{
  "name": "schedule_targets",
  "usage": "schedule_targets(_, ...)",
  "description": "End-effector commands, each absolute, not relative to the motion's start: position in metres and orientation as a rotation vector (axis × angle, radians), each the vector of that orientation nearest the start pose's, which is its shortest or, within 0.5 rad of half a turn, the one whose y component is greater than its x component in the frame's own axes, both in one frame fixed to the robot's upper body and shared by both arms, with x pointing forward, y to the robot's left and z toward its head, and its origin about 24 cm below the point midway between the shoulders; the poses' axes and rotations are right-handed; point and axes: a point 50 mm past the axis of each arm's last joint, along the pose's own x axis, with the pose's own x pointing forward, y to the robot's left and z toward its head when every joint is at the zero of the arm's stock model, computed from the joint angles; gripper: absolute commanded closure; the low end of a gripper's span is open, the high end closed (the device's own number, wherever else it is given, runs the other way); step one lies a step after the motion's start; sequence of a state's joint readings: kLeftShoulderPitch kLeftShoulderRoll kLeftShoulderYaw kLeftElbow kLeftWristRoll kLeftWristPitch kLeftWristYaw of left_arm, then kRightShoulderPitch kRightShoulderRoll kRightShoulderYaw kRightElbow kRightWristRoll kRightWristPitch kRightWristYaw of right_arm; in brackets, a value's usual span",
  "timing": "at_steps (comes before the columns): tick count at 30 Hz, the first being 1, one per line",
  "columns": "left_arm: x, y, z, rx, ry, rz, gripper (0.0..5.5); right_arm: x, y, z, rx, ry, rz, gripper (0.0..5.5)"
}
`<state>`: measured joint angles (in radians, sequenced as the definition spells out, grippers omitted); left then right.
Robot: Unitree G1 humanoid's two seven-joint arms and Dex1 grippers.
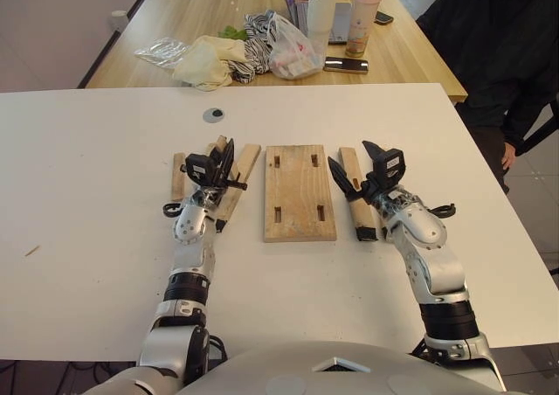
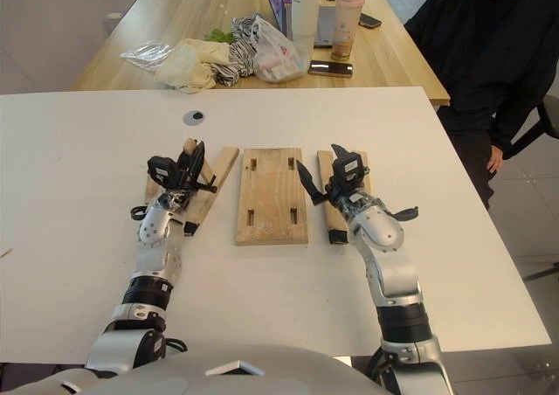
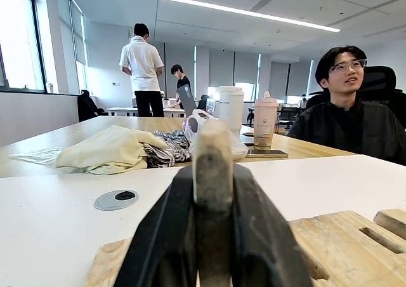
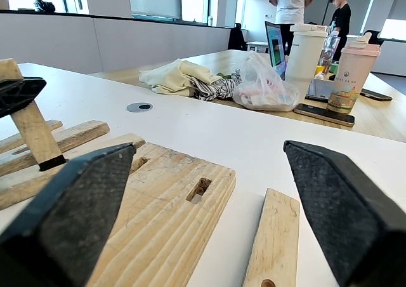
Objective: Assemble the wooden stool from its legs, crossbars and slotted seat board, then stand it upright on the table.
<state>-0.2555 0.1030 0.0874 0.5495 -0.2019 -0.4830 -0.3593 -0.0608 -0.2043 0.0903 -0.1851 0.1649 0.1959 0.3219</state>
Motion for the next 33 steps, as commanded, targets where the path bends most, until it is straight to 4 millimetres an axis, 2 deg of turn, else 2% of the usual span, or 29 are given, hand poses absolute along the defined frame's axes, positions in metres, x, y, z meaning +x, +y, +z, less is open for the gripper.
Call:
schedule_targets(1, 0.29, 0.167, 0.015, -0.064, -0.101, -0.259, 5.12, 0.26, -0.135, 0.081, -0.046, -0.034, 0.464, 1.2)
schedule_targets(8, 0.301, 0.156, 0.021, -0.031, -0.107, -0.291, 5.12, 0.262, -0.134, 0.082, -0.049, -0.04, 0.465, 1.2)
schedule_targets(13, 0.291, 0.159, -0.003, -0.008, 0.021, -0.285, 5.12, 0.262, -0.133, 0.08, -0.045, -0.041, 0.458, 1.2)
schedule_targets(22, 0.286, 0.169, -0.014, -0.021, 0.081, -0.238, 5.12, 0.261, -0.134, 0.078, -0.045, -0.038, 0.446, 1.2)
schedule_targets(24, 0.288, 0.171, -0.005, -0.003, 0.052, -0.245, 5.12, 0.26, -0.133, 0.076, -0.045, -0.034, 0.448, 1.2)
schedule_targets(27, 0.292, 0.177, 0.023, 0.058, -0.026, -0.305, 5.12, 0.258, -0.135, 0.074, -0.048, -0.024, 0.446, 1.2)
schedule_targets(28, 0.293, 0.18, 0.031, 0.075, -0.033, -0.314, 4.74, 0.258, -0.135, 0.073, -0.05, -0.021, 0.446, 1.2)
schedule_targets(29, 0.295, 0.185, 0.037, 0.081, -0.026, -0.314, 4.66, 0.257, -0.135, 0.072, -0.052, -0.019, 0.446, 1.2)
schedule_targets(30, 0.295, 0.189, 0.042, 0.087, -0.009, -0.315, 4.35, 0.257, -0.135, 0.071, -0.054, -0.019, 0.447, 1.2)
schedule_targets(33, 0.291, 0.199, 0.048, 0.14, 0.122, -0.342, 3.91, 0.258, -0.136, 0.071, -0.056, -0.021, 0.446, 1.2)
